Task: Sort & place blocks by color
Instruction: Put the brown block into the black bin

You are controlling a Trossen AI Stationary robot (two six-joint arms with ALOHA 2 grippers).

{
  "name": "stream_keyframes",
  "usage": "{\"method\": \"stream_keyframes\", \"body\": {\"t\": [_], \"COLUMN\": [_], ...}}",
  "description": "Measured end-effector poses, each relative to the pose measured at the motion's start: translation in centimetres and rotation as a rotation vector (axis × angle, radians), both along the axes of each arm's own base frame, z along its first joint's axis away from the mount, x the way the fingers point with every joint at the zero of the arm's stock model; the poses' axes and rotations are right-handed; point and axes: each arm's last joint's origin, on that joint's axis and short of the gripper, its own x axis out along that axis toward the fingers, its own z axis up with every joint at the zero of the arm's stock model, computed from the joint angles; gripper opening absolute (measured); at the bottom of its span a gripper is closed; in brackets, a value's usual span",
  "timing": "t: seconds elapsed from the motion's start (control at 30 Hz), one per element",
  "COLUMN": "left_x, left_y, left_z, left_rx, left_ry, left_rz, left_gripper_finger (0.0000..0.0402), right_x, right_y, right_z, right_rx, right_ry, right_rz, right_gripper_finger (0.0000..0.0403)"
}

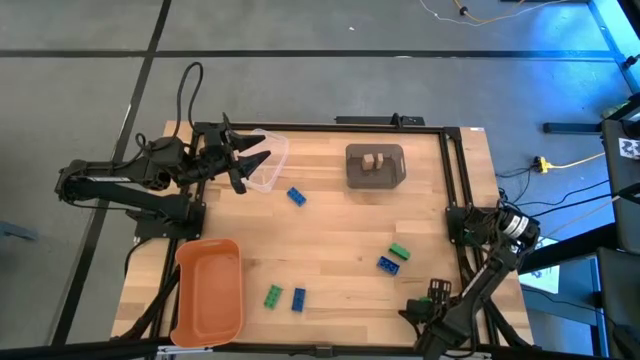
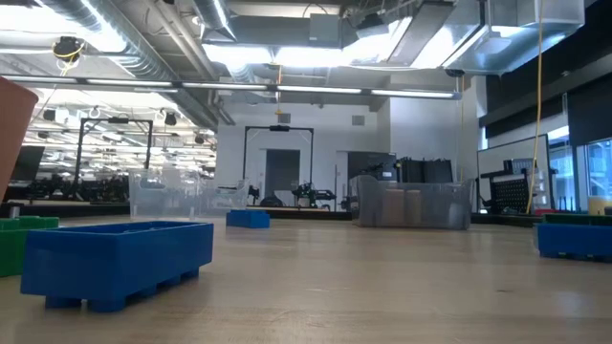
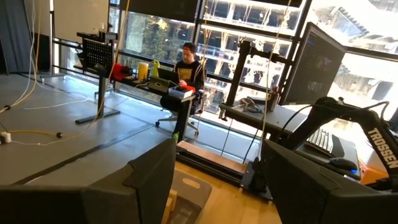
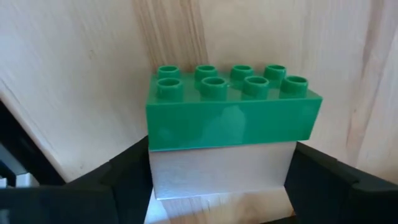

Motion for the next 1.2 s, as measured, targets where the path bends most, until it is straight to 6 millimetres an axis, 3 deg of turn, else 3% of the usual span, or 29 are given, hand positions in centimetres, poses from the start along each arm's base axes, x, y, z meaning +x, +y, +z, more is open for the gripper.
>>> {"method": "stream_keyframes", "body": {"t": [0.37, 0.57, 0.73, 0.87, 1.03, 1.2], "left_x": [0.0, 0.0, 0.0, 0.0, 0.0, 0.0], "left_y": [0.0, 0.0, 0.0, 0.0, 0.0, 0.0], "left_z": [0.0, 0.0, 0.0, 0.0, 0.0, 0.0], "left_rx": [0.000, 0.000, 0.000, 0.000, 0.000, 0.000], "left_ry": [0.000, 0.000, 0.000, 0.002, 0.002, 0.002], "left_rz": [0.000, 0.000, 0.000, 0.000, 0.000, 0.000], "left_gripper_finger": [0.0229, 0.0229, 0.0229, 0.0229, 0.0229, 0.0229], "right_x": [-0.5, -1.4, -1.1, 1.0, 6.0, 11.0], "right_y": [-0.7, -2.3, -5.5, -8.7, -13.2, -20.0], "right_z": [1.6, 5.8, 10.1, 12.6, 13.0, 13.4], "right_rx": [0.010, 0.056, 0.132, 0.201, 0.117, -0.091], "right_ry": [0.011, 0.020, -0.032, -0.165, -0.392, -0.645], "right_rz": [0.001, 0.028, 0.006, -0.006, -0.022, -0.272], "right_gripper_finger": [0.0288, 0.0288, 0.0288, 0.0288, 0.0288, 0.0288]}}
